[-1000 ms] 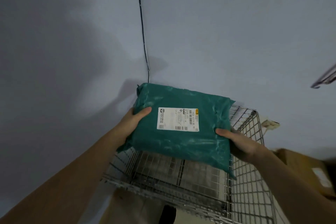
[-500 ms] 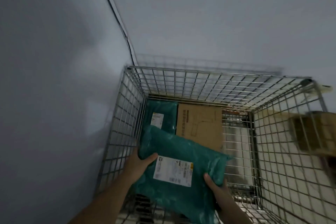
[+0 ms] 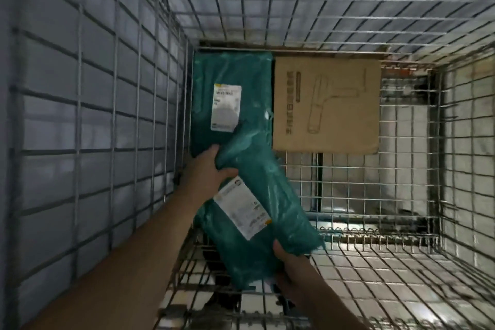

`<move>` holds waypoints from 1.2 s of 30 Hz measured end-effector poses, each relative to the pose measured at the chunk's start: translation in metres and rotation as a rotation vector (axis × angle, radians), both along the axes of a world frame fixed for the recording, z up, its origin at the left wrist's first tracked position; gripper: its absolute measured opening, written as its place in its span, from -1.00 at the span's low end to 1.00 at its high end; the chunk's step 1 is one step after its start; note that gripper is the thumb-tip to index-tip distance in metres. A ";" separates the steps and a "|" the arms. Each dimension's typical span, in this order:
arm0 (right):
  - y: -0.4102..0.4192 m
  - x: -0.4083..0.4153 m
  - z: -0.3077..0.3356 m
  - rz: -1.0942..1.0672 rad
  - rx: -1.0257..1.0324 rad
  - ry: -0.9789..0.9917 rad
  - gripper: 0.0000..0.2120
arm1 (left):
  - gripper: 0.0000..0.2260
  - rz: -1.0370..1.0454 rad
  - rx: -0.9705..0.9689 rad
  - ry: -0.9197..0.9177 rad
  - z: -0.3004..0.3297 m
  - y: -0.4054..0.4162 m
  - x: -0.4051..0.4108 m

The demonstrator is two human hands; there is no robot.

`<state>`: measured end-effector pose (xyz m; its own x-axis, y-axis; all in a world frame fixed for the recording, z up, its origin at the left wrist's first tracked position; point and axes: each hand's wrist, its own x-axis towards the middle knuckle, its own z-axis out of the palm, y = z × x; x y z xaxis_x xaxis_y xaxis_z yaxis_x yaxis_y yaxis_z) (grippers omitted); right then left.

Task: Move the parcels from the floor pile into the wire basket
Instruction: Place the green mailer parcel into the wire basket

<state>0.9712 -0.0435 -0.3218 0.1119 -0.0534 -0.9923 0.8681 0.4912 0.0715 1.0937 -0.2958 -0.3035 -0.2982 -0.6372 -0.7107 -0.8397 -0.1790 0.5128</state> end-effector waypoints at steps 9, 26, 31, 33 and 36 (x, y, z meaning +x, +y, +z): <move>-0.018 0.078 0.007 -0.295 0.121 -0.162 -0.70 | -0.41 -0.459 -0.194 -0.177 0.001 -0.024 -0.028; -0.033 0.066 0.002 0.056 0.183 -0.381 -0.57 | -0.33 -0.623 -0.370 -0.320 -0.042 0.017 -0.040; -0.067 -0.009 -0.004 0.783 0.084 0.251 -0.66 | -0.29 -0.549 -0.404 -0.314 -0.061 0.029 -0.012; -0.067 -0.033 -0.015 1.090 0.084 0.554 -0.42 | -0.26 -0.546 -0.451 -0.301 -0.063 0.027 -0.014; -0.054 -0.024 -0.038 1.070 -0.105 0.489 -0.38 | -0.06 -0.532 -0.423 -0.301 -0.066 0.031 -0.006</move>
